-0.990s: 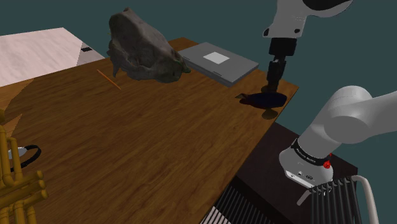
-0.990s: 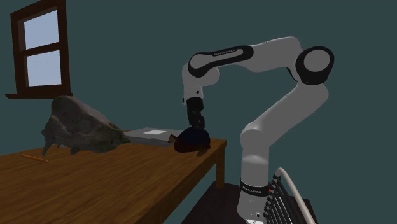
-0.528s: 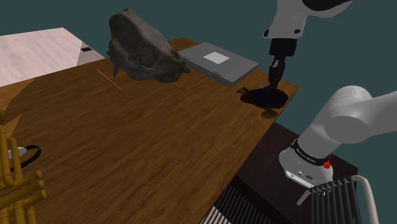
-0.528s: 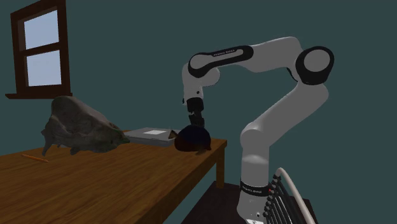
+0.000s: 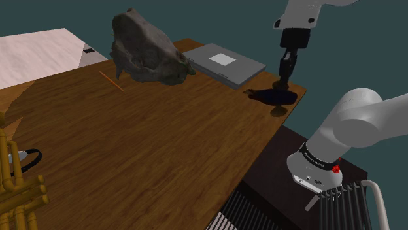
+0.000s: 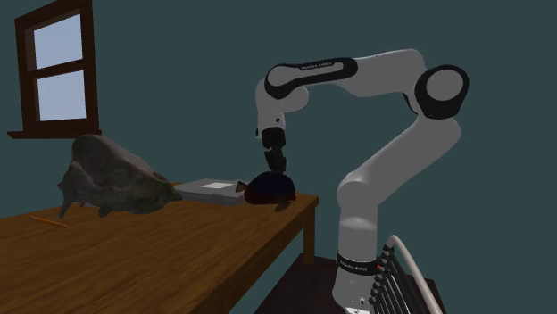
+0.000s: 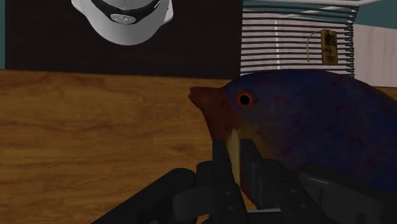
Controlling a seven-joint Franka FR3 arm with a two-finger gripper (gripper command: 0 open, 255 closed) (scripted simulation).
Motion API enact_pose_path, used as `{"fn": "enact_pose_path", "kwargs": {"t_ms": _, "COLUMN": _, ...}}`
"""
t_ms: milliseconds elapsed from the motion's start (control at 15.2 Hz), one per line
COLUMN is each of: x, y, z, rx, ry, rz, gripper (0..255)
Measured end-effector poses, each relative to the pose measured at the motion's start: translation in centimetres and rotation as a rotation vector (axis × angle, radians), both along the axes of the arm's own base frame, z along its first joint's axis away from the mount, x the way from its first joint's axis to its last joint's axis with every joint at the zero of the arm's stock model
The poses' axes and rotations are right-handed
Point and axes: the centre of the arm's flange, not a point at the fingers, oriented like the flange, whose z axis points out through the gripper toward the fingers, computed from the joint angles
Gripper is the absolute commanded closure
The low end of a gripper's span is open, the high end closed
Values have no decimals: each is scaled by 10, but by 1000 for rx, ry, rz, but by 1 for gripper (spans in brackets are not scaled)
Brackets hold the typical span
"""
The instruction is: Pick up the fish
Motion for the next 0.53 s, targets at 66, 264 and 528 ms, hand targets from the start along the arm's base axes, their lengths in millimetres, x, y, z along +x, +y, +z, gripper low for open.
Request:
{"fn": "enact_pose_path", "kwargs": {"t_ms": 66, "x": 0, "y": 1, "z": 7, "rx": 1, "ry": -7, "rz": -2, "gripper": 255}}
{"fn": "enact_pose_path", "kwargs": {"t_ms": 264, "x": -1, "y": 2, "z": 24, "rx": 0, "ry": -9, "rz": -3, "gripper": 255}}
{"fn": "enact_pose_path", "kwargs": {"t_ms": 528, "x": -4, "y": 2, "z": 50, "rx": 1, "ry": -24, "rz": -2, "gripper": 255}}
